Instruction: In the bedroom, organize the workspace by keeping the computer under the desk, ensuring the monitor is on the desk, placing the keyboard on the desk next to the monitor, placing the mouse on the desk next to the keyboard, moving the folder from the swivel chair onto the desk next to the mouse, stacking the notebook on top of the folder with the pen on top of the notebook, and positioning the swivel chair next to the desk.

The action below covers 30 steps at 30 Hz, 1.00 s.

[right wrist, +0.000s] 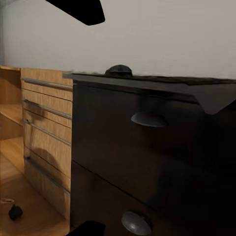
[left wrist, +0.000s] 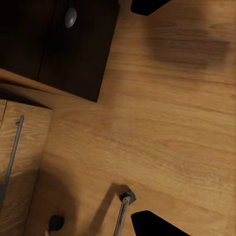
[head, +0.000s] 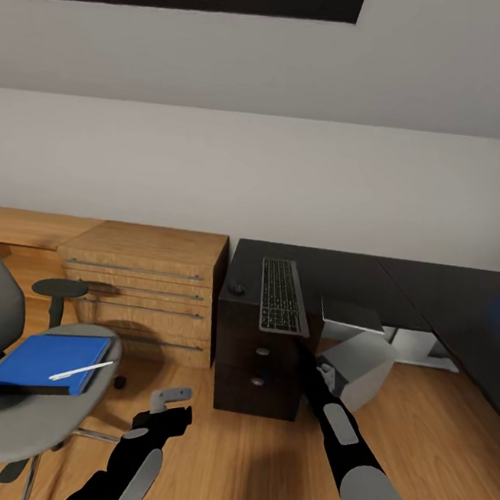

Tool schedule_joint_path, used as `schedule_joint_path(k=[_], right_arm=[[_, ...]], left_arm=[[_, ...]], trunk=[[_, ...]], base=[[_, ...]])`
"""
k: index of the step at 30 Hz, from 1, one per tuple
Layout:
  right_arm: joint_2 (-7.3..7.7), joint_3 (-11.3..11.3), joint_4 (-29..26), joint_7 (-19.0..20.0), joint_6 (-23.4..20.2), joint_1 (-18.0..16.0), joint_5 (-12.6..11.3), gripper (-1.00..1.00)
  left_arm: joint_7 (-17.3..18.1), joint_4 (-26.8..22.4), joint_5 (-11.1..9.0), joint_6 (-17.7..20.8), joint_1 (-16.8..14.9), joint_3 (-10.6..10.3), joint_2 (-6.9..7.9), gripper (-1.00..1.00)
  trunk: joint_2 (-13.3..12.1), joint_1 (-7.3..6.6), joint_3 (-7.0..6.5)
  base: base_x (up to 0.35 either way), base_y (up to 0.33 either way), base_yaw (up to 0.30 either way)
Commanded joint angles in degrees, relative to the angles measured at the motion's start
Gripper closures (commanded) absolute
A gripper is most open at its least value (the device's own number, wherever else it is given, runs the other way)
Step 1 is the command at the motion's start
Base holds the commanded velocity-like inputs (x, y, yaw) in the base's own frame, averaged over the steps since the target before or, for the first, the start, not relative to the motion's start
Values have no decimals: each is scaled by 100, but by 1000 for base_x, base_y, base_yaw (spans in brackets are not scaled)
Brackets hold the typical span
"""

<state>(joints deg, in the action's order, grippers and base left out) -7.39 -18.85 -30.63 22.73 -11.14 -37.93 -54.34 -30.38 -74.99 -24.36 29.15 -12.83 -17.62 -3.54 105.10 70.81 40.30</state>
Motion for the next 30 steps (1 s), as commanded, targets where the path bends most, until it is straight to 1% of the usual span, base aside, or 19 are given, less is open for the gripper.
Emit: schedule_joint_path(k=[1, 3, 9, 10, 11, 13, 23, 30], right_arm=[[-4, -39, -3, 19, -66, -4, -49, -100], [1, -44, -4, 17, -73, -4, -49, -100], [3, -56, -1, 8, -81, -4, -45, -100], [-3, -56, 1, 10, -81, -4, -48, -100], [-10, -52, 10, 11, -81, -4, -49, -100], [-14, -50, 19, 15, -81, -4, -51, -100], [-39, -48, 47, -2, -65, -4, -63, -100], [-60, -48, 57, -6, -63, -4, -65, -100]], left_arm=[[-56, -7, -60, 8, -6, -14, 2, -100], [-56, -7, -60, 8, -7, -18, 2, -100], [-68, -7, -55, 5, -5, -25, 0, -100], [-71, -7, -53, 8, -7, -43, -3, -100], [-77, -7, -52, 10, -7, -105, -1, -100], [-79, -7, -54, 11, -8, -142, 1, -100], [-82, -7, -58, 16, -5, -179, 10, -100], [-82, -7, -60, 12, -6, -180, 11, -100]], trunk=[[-39, -23, -13], [-119, -67, -49], [-119, -67, -49], [-159, -89, -67], [-199, -111, -85], [-279, -155, -120], [-279, -155, -120], [-279, -155, -120]], base=[[0, 0, 0], [0, 0, 0], [0, 0, 0], [0, 0, 0], [0, 0, 0], [0, 0, 0], [1, 0, 0], [137, 27, 0]])
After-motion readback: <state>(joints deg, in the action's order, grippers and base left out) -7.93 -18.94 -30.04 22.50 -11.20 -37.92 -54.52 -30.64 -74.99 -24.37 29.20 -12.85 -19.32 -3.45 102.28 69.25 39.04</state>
